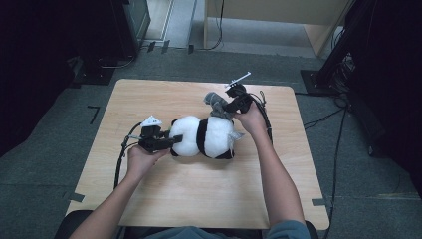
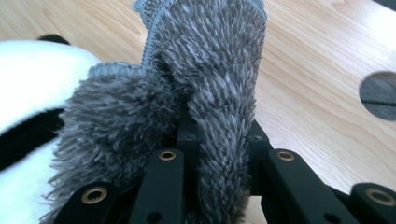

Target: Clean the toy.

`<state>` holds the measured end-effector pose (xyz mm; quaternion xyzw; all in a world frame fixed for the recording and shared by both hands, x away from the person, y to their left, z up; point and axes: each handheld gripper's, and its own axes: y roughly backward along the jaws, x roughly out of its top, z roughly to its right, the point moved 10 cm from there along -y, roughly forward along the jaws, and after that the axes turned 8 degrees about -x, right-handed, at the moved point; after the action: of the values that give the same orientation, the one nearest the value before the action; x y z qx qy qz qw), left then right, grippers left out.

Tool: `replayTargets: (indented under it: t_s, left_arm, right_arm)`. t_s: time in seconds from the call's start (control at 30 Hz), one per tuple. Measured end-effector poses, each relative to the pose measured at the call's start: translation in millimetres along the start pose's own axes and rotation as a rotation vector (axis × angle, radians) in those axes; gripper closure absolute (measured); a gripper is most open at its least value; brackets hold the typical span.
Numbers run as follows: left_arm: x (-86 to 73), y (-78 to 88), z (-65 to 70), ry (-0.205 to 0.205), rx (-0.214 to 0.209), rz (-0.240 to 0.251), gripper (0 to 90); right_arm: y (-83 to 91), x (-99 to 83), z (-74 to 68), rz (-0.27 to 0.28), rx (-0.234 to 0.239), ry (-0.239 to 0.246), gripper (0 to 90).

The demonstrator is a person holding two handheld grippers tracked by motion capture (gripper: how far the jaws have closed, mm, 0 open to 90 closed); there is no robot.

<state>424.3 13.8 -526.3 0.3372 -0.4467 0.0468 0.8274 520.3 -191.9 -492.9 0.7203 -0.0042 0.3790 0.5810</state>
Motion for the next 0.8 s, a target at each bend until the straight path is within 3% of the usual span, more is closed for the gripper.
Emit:
replayTargets:
  t_s: [0.17, 0.3, 0.43, 0.53, 0.67, 0.8]
  left_arm:
    - [-0.2, 0.2, -0.1, 0.002, 0.000, -0.001, 53.4]
    - [0.0, 0.1, -0.3, 0.001, 0.001, 0.000, 53.5]
    - [0.3, 0.0, -0.3, 0.006, -0.001, 0.003, 53.6]
    - [0.5, 0.1, -0.3, 0.008, -0.004, 0.005, 53.6]
    - [0.7, 0.4, -0.2, 0.012, -0.007, 0.006, 53.6]
    - [1.0, 0.9, -0.3, 0.013, -0.012, 0.008, 53.6]
  right_arm:
    - [0.2, -6.9, 7.8, 0.012, -0.037, 0.005, 76.4]
    - [-1.8, -16.2, 12.7, 0.018, -0.010, -0.043, 76.8]
    - [-7.0, -24.9, 20.3, 0.025, -0.036, -0.055, 76.8]
    - [-11.0, -30.0, 23.0, 0.028, -0.021, -0.084, 77.0]
    - [-15.7, -35.9, 28.0, 0.021, -0.076, -0.066, 77.0]
    - [-21.0, -41.9, 31.4, 0.030, -0.068, -0.102, 77.0]
